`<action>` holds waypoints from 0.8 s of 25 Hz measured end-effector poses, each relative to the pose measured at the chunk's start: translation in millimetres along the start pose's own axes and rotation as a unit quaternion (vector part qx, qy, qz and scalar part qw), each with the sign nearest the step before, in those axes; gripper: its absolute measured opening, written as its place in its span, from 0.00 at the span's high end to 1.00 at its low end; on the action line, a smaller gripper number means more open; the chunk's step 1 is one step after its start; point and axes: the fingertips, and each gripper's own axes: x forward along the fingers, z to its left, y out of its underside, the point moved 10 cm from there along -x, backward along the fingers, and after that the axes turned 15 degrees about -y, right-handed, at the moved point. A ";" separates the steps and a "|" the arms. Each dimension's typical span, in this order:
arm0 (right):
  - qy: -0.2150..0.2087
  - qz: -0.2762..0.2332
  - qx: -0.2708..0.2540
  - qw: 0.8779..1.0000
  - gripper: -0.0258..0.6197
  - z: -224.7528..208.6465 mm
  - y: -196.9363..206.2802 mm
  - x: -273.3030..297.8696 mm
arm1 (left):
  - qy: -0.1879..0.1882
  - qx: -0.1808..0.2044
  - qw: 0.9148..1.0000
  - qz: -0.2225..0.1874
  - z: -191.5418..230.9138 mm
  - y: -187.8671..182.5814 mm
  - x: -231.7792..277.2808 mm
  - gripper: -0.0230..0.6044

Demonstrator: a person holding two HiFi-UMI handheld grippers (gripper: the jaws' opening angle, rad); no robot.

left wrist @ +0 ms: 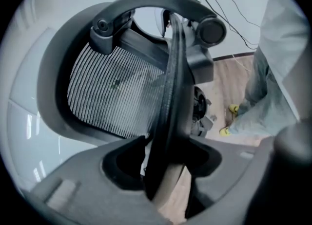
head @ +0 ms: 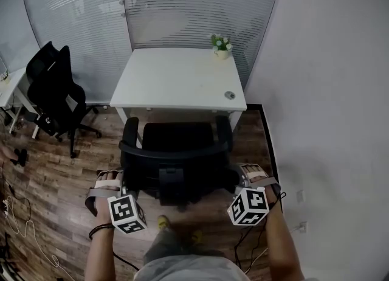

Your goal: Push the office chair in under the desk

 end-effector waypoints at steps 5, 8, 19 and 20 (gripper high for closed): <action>-0.001 -0.001 -0.009 1.000 0.62 3.4 0.2 -4.1 | -0.008 0.002 1.000 0.002 -6.2 0.2 -11.8 0.64; -0.002 -0.002 -0.007 1.000 0.62 -1.5 0.6 -2.8 | -0.008 0.004 1.000 -0.001 -0.9 0.1 -6.1 0.63; -0.005 -0.002 -0.003 1.000 0.62 -32.7 5.7 9.8 | -0.021 0.011 1.000 -0.013 15.9 -2.3 22.5 0.64; -0.004 -0.001 -0.001 1.000 0.62 -38.0 4.5 12.2 | -0.020 0.010 1.000 -0.016 20.1 -1.4 27.7 0.64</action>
